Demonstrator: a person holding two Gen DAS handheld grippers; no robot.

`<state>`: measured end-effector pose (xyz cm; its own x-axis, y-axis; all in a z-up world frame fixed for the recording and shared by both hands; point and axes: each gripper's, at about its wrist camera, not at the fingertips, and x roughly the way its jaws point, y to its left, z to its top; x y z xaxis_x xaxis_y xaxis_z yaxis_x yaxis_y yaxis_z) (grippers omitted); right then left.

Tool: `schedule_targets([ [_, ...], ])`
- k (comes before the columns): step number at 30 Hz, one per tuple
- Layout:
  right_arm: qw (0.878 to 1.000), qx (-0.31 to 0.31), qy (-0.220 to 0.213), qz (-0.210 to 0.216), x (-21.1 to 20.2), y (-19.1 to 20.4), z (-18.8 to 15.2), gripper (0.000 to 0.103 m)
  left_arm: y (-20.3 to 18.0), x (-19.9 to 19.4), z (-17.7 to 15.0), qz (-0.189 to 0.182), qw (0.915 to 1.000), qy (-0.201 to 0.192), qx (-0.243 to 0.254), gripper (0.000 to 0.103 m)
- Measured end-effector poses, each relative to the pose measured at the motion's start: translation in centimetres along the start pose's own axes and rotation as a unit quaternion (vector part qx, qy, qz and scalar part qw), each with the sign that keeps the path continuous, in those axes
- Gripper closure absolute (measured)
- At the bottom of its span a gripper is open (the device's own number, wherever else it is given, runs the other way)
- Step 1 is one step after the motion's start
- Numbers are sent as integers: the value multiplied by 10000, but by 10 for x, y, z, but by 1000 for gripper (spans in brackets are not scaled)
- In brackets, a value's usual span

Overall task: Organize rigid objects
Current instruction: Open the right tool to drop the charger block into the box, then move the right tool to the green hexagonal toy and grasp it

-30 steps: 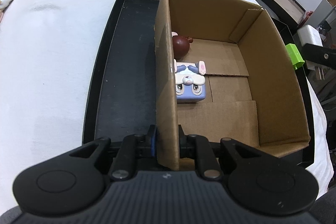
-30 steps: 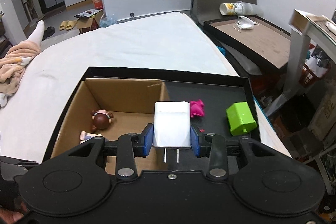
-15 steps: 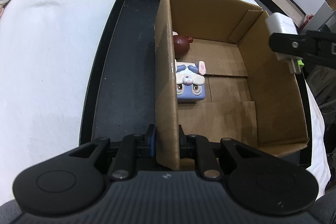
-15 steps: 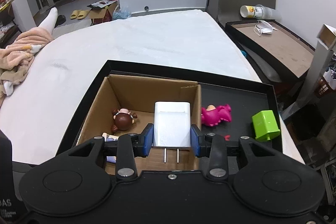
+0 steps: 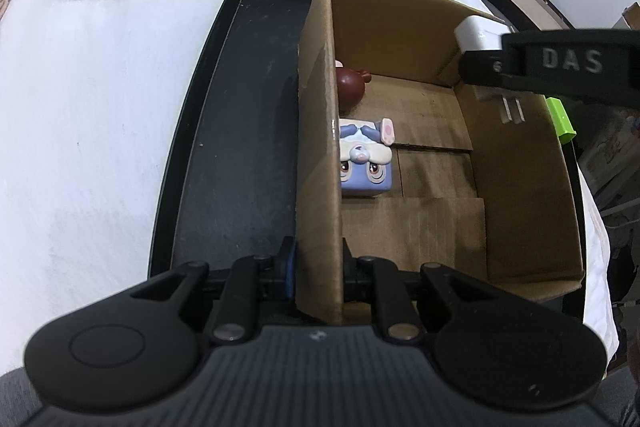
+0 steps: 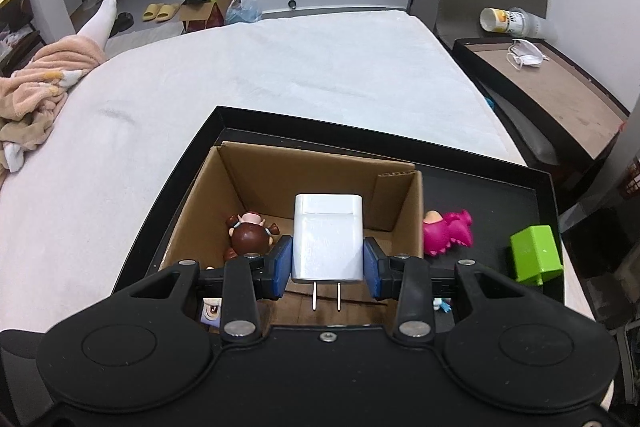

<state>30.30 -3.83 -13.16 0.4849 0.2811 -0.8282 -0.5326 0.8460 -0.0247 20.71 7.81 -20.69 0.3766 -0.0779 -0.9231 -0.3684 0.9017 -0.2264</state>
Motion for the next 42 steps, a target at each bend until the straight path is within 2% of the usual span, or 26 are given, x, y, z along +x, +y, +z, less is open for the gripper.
schedule_targets([
  [5, 9999, 6, -6, 158, 6, 2, 4, 65, 0, 0, 0, 6, 10000, -5, -14, 87],
  [6, 9997, 10, -82, 226, 5, 3, 6, 57, 0, 0, 0, 5, 10000, -4, -13, 87],
  [8, 9997, -17, -121, 229, 3, 3, 7, 51, 0, 0, 0, -4, 10000, -4, -10, 85],
  [11, 9995, -2, -92, 296, 1, 1, 7, 49, -1, 0, 1, -26, 10000, 0, -33, 84],
  [17, 9988, 276, -210, 340, -16, -14, -1, 27, -1, 0, 2, 21, 10000, 16, 18, 85],
  [22, 9983, 369, -375, 268, -35, -32, -6, 19, -9, -1, 3, 165, 9997, 24, 156, 85],
  [29, 9954, 693, -649, 89, -55, -70, -18, 13, -19, -9, 5, 333, 9989, -103, 301, 84],
  [42, 9890, 1166, -885, -197, -50, -132, -56, 13, -28, -11, 5, 558, 9973, -180, 438, 85],
])
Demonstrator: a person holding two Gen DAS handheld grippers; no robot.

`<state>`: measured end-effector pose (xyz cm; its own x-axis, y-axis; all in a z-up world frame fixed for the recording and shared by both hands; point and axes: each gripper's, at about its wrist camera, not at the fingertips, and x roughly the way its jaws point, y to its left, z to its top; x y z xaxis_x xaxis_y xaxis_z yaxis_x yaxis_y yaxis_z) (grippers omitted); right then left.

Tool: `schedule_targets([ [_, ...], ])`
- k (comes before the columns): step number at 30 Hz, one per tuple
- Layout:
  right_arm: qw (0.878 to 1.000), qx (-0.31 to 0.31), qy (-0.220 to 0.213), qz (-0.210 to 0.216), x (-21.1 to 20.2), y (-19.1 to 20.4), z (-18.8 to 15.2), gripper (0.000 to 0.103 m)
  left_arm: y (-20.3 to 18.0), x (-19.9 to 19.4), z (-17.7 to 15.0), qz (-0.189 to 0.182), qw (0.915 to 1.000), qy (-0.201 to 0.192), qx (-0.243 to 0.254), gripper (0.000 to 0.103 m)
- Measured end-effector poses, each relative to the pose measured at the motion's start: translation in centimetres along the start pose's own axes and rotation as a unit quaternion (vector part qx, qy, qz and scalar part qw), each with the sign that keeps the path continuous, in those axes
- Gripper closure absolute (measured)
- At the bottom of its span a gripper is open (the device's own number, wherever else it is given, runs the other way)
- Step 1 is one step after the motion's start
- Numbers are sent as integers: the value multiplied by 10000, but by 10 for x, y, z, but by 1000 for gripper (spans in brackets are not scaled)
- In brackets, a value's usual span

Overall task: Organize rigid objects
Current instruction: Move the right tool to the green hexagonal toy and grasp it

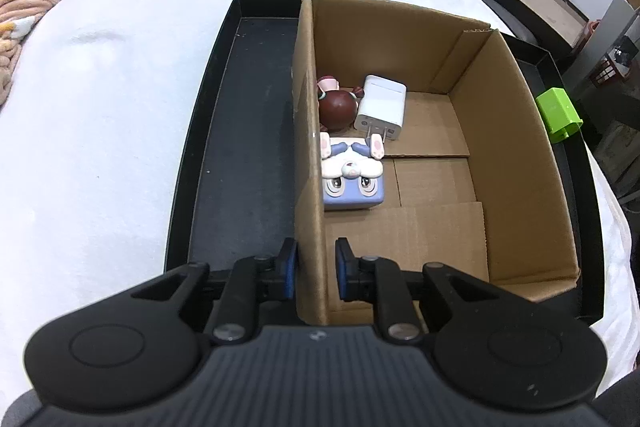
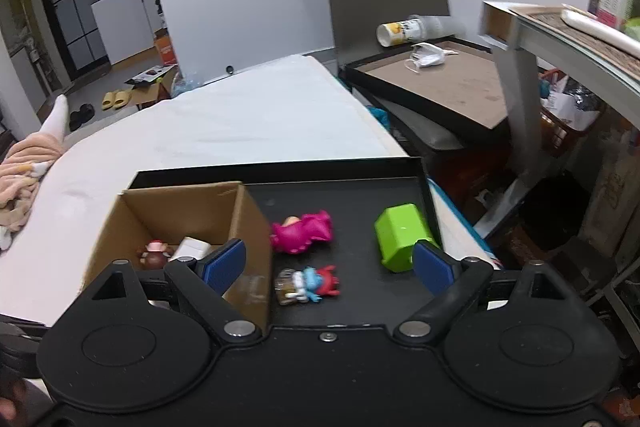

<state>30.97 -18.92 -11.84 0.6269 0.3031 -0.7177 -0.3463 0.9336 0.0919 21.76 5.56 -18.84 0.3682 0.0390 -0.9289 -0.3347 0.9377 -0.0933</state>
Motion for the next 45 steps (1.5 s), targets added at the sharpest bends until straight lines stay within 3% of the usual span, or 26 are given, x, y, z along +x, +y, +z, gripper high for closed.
schedule_targets([
  [13, 9975, 404, -478, -327, 25, -45, -24, 13, -10, 5, 6, 289, 9994, 121, 144, 85],
  [16, 9971, 482, -531, -248, 36, -54, -23, 20, -10, 7, 7, 322, 9992, 176, 146, 86],
  [18, 9970, 535, -498, -266, 45, -60, -22, 35, -11, 9, 8, 352, 9991, 199, 135, 87],
  [21, 9967, 697, -376, -182, 59, -68, -20, 49, -13, 11, 9, 420, 9988, 231, 131, 87],
  [30, 9959, 874, -230, -100, 90, -79, -19, 58, -17, 17, 14, 565, 9978, 342, 111, 87],
  [35, 9950, 943, -330, -52, 95, -85, -16, 60, -18, 18, 14, 633, 9973, 361, 127, 87],
  [45, 9981, 604, -125, -94, 109, -76, -19, 58, -18, 20, 11, 636, 9971, 386, 132, 87],
])
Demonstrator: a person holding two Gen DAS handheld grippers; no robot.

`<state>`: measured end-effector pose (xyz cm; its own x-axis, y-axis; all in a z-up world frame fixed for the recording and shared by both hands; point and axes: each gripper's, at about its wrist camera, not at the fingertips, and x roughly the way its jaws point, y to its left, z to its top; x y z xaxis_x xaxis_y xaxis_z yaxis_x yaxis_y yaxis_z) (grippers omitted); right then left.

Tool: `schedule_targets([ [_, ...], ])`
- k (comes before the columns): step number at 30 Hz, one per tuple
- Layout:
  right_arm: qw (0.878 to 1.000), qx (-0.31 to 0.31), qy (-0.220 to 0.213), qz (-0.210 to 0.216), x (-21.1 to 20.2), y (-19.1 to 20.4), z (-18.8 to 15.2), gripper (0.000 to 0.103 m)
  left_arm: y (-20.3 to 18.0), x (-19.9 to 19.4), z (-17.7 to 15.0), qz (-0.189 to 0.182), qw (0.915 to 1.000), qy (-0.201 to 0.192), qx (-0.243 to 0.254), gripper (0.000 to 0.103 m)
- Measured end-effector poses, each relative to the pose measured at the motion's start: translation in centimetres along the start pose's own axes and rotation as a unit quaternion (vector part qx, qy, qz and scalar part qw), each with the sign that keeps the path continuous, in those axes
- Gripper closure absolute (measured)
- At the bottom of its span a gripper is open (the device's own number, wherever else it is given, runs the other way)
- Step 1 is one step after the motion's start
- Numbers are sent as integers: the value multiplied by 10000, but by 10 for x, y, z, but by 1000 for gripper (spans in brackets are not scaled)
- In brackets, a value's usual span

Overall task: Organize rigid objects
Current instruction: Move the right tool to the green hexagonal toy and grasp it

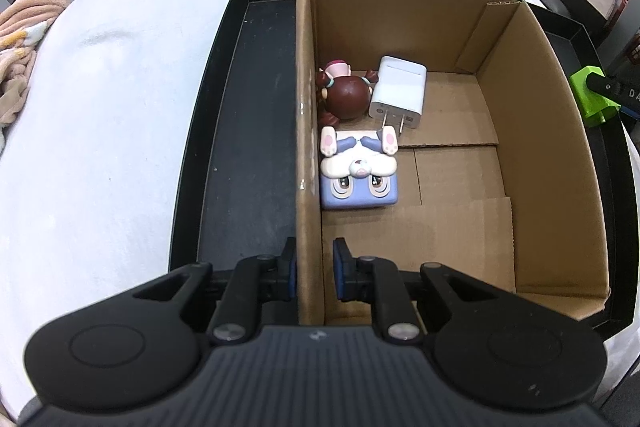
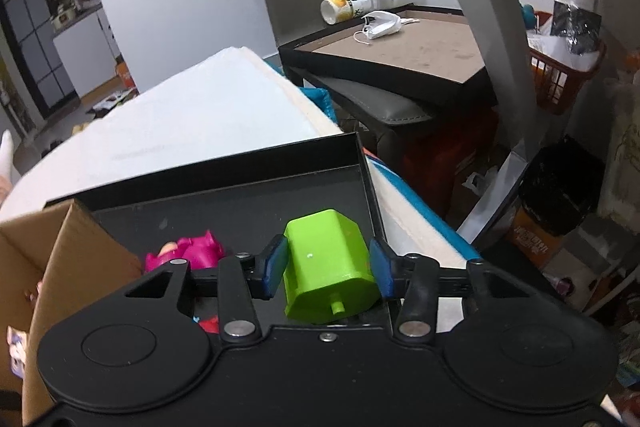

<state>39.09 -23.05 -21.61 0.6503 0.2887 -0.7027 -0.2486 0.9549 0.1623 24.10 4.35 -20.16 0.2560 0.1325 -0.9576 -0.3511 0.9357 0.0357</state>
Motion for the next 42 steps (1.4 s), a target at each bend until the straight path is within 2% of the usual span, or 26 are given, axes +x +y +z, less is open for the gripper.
schedule_targets([
  [15, 9986, -13, 492, 182, -20, 7, -14, 59, 1, 3, -4, -23, 10000, -16, 66, 87],
  [25, 9957, 189, 836, 352, -30, 7, -20, 58, 0, 4, -8, -6, 9999, -21, 144, 87],
  [28, 9948, 237, 901, 408, -30, 6, -20, 56, 0, 4, -9, -2, 9999, -11, 135, 87],
  [30, 9938, 359, 956, 428, -27, 3, -20, 46, 0, 5, -9, 1, 9999, -5, 140, 87],
  [33, 9906, 644, 1101, 495, -18, -4, -22, 41, 1, 5, -9, 1, 9999, 3, 146, 87],
  [38, 9845, 1164, 1182, 562, -5, -17, -27, 39, 0, 6, -8, -1, 9999, 29, 126, 87],
  [42, 9855, 1130, 1114, 602, -4, -14, -28, 38, 1, 7, -8, -12, 9999, 46, 131, 87],
])
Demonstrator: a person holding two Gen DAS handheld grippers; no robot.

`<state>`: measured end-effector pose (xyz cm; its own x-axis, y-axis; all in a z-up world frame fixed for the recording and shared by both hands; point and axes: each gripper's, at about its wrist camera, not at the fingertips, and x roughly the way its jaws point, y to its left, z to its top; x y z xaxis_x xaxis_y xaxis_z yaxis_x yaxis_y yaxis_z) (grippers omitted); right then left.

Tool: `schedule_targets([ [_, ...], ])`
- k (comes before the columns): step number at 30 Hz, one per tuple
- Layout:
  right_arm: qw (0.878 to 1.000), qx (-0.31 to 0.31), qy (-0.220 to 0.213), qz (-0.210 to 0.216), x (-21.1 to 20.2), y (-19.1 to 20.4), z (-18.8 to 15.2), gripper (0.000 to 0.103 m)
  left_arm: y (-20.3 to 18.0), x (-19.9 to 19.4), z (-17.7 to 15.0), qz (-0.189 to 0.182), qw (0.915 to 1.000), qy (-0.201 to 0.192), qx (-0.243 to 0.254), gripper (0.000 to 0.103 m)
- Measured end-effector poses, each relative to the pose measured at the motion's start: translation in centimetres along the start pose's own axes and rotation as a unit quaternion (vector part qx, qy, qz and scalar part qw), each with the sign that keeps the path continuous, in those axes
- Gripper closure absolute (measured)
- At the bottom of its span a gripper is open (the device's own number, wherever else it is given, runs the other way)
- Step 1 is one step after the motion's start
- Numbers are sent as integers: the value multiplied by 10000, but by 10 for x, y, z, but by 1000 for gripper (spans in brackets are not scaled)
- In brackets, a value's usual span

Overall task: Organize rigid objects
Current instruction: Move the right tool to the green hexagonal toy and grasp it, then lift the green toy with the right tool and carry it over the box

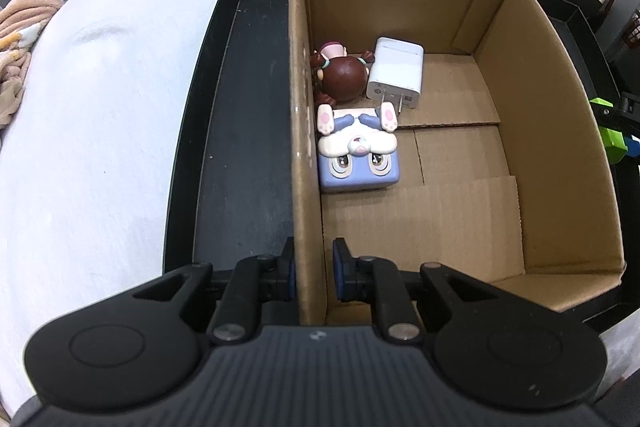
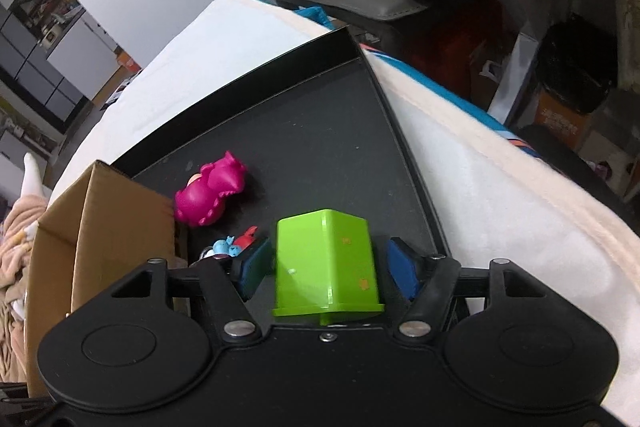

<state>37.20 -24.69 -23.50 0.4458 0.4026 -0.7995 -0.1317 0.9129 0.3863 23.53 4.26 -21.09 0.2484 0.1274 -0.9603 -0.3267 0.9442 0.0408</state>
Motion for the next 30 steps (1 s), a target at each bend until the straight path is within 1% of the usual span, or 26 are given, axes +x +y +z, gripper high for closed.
schedule_targets([
  [2, 10000, -48, 2, 6, 0, 1, -1, 39, 1, 1, 0, -26, 10000, 19, -24, 87],
  [3, 10000, -53, 2, 3, 0, 1, -1, 41, 1, 1, 0, -26, 10000, 22, -22, 87],
  [4, 10000, -49, 9, -14, -1, 1, -1, 44, 1, 2, 0, -24, 10000, 25, -16, 87],
  [5, 10000, -38, 22, -13, -2, 1, -1, 54, 1, 2, 0, -21, 10000, 26, -14, 87],
  [7, 10000, 28, 77, 2, -3, -1, 0, 54, 0, 2, 0, -28, 10000, 23, -27, 87],
  [8, 9999, -28, 81, -90, -4, 0, 0, 54, 1, 1, 0, -43, 10000, 17, -40, 87],
  [10, 9986, -379, 15, -364, -9, 7, -1, 56, 2, 1, -1, -73, 10000, 6, -50, 87],
  [16, 9952, -812, -117, -524, -22, 18, -1, 56, 5, -1, -1, -163, 9998, -12, -76, 88],
  [23, 9959, -783, -277, -369, -45, 28, -4, 56, 7, 0, -2, -227, 9997, -69, -84, 88],
  [30, 9957, -780, -338, -365, -63, 38, -6, 56, 9, -3, -3, -319, 9993, -109, -130, 88],
])
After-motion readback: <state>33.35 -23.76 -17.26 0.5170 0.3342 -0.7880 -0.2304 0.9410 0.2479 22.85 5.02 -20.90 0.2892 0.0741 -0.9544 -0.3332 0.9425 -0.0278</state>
